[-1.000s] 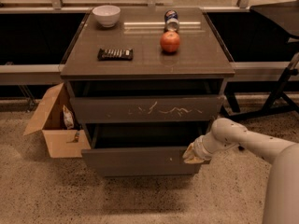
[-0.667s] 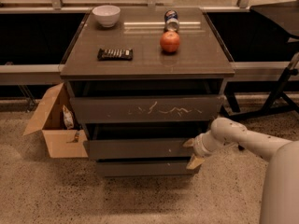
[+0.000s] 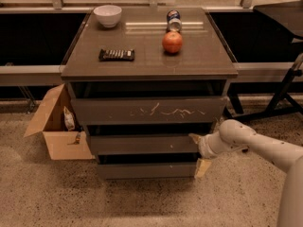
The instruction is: Close middle drawer
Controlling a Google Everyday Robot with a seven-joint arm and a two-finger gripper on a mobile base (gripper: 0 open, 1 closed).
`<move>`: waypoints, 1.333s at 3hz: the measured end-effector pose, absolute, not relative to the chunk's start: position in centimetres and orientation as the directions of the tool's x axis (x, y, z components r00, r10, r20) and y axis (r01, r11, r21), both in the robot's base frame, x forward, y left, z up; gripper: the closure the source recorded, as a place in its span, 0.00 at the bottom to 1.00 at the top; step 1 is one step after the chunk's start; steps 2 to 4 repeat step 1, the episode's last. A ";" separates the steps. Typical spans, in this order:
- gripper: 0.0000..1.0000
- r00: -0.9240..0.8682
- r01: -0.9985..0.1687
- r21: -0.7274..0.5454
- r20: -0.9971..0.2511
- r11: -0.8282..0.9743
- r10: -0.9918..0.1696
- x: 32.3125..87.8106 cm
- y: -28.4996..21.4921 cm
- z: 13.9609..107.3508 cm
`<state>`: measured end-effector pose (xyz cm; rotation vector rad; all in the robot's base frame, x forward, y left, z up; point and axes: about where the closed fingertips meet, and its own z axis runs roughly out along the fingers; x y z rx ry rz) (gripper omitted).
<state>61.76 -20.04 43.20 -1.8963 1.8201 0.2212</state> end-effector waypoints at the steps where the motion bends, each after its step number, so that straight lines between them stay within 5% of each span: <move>1: 0.00 0.143 -0.966 -0.256 -0.479 -0.018 -0.866 59.4 -19.8 45.0; 4: 0.00 0.143 -0.966 -0.256 -0.479 -0.018 -0.866 59.4 -19.8 45.0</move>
Offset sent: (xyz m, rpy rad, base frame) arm 0.0000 0.0000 0.0000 0.0000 0.0000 0.0000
